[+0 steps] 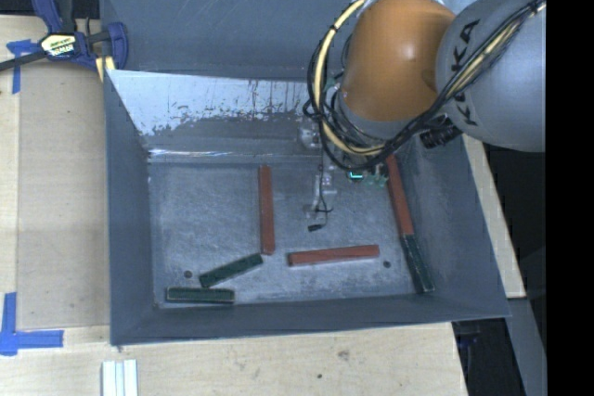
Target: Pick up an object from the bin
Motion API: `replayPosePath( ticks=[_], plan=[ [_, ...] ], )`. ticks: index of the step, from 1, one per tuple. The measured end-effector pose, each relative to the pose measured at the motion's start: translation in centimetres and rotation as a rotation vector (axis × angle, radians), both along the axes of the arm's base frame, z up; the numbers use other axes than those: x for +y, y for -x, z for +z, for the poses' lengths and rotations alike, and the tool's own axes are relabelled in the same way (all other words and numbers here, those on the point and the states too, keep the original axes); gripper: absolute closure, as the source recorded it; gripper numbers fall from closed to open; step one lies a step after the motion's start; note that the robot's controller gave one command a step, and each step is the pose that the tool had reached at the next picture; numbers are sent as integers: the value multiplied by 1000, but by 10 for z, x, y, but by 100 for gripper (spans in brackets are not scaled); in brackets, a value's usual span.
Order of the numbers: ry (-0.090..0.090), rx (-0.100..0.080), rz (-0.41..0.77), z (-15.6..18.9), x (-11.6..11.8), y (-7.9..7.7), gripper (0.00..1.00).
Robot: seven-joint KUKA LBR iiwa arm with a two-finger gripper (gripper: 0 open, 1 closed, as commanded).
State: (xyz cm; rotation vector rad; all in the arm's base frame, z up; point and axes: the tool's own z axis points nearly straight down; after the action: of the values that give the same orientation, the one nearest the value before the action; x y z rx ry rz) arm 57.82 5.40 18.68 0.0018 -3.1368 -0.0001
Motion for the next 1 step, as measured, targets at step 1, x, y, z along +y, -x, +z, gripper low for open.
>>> replayPosePath(
  ticks=[1],
  plan=[
    [0,-8,-1,5,0,-2,0]
  ],
)
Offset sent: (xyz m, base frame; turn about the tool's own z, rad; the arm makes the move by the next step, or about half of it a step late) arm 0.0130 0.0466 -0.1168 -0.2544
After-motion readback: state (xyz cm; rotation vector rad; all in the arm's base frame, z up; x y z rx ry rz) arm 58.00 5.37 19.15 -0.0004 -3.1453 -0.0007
